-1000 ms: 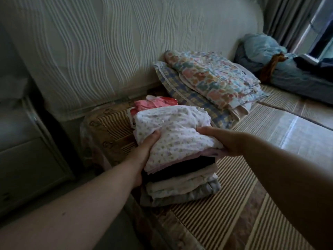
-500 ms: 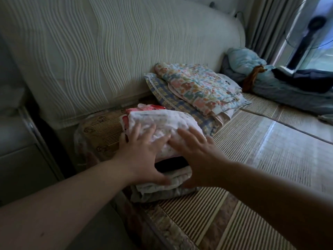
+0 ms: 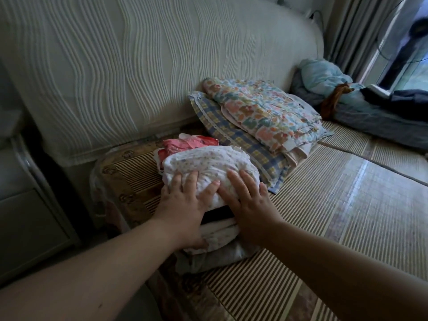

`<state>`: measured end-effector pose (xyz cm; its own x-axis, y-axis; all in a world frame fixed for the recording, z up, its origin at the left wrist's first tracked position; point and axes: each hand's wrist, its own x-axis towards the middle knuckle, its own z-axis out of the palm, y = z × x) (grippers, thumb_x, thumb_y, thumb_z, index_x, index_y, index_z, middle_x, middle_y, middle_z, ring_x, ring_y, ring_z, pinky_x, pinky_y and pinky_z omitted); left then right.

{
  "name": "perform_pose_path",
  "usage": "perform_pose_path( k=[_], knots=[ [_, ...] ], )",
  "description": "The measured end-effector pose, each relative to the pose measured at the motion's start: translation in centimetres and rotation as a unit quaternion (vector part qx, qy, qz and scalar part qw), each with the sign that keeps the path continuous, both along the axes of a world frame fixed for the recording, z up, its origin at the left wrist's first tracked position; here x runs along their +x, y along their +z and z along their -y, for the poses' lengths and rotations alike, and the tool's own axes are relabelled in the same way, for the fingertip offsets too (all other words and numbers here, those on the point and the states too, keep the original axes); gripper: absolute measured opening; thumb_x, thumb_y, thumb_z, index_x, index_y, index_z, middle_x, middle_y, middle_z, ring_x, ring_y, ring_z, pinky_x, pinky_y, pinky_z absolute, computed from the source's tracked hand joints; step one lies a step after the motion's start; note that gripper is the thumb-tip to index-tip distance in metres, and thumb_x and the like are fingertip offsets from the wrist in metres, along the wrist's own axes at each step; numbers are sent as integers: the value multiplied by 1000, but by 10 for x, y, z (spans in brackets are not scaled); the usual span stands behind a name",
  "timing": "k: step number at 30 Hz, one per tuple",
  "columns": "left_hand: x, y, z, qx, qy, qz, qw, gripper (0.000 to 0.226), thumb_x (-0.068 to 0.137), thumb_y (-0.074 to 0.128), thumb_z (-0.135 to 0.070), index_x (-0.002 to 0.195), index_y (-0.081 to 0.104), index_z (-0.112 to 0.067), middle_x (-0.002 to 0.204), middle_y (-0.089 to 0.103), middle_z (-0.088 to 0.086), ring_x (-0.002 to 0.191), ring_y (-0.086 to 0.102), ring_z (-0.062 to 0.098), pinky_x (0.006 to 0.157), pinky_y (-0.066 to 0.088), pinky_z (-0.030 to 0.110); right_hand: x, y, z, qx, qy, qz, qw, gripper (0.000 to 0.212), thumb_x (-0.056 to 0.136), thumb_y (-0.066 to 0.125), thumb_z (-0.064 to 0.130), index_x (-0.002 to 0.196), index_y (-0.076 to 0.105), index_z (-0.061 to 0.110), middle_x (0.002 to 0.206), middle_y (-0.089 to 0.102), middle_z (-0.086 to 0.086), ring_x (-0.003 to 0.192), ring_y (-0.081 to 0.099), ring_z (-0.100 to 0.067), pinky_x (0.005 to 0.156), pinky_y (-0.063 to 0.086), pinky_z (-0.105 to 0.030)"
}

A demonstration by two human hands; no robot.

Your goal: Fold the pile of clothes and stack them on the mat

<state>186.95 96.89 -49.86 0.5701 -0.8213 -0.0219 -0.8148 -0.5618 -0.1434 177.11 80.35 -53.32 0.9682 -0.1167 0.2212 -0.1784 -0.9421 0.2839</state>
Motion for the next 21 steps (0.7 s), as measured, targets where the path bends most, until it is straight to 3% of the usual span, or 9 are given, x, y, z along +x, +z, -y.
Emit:
perform_pose_path(
  k=[6, 10, 12, 15, 18, 21],
  knots=[
    [14, -5, 19, -1, 3, 20, 1000, 130, 63, 68, -71, 141, -30, -36, 154, -21, 17, 141, -5, 46, 114, 12, 59, 15, -7, 17, -10, -2, 13, 1000, 138, 40, 83, 61, 149, 8, 26, 149, 23, -18, 132, 23, -43, 87, 44, -69],
    [13, 3, 19, -10, -1, 5, 1000, 130, 58, 64, -79, 140, -30, -41, 154, -23, 12, 142, -12, 44, 112, 8, 63, 10, 4, 20, -13, 0, -1, 1000, 138, 41, 85, 58, 149, 5, 27, 151, 20, -18, 135, 30, -46, 91, 38, -71],
    [10, 13, 15, -29, -7, -2, 1000, 127, 54, 56, -87, 139, -29, -44, 156, -21, 9, 143, -13, 41, 111, 5, 63, 3, 20, 19, -8, 4, -13, 1000, 136, 46, 78, 65, 149, -3, 32, 156, 16, -16, 141, 23, -43, 99, 26, -71],
    [8, 28, 13, -57, -8, -3, 998, 120, 55, 48, -91, 142, -22, -45, 160, -12, 4, 145, -10, 36, 112, 3, 62, -6, 44, 16, 30, 18, -27, 999, 126, 54, 62, 78, 144, -17, 39, 161, -2, -9, 146, -4, -35, 107, -4, -61],
    [3, 42, 12, -63, 6, 4, 998, 114, 61, 47, -88, 145, -15, -43, 161, -7, 2, 146, -7, 33, 112, 4, 60, -13, 63, 10, 45, 10, -9, 999, 120, 61, 57, 81, 141, -22, 38, 160, -13, -4, 146, -14, -29, 105, -16, -54],
    [-4, 55, 8, -63, -1, 5, 998, 107, 68, 47, -84, 147, -12, -42, 161, -5, 1, 146, -5, 31, 113, 4, 59, -20, 76, 3, 53, 1, -5, 999, 114, 65, 52, 81, 141, -21, 38, 160, -13, -3, 146, -14, -28, 105, -16, -53]
  ],
)
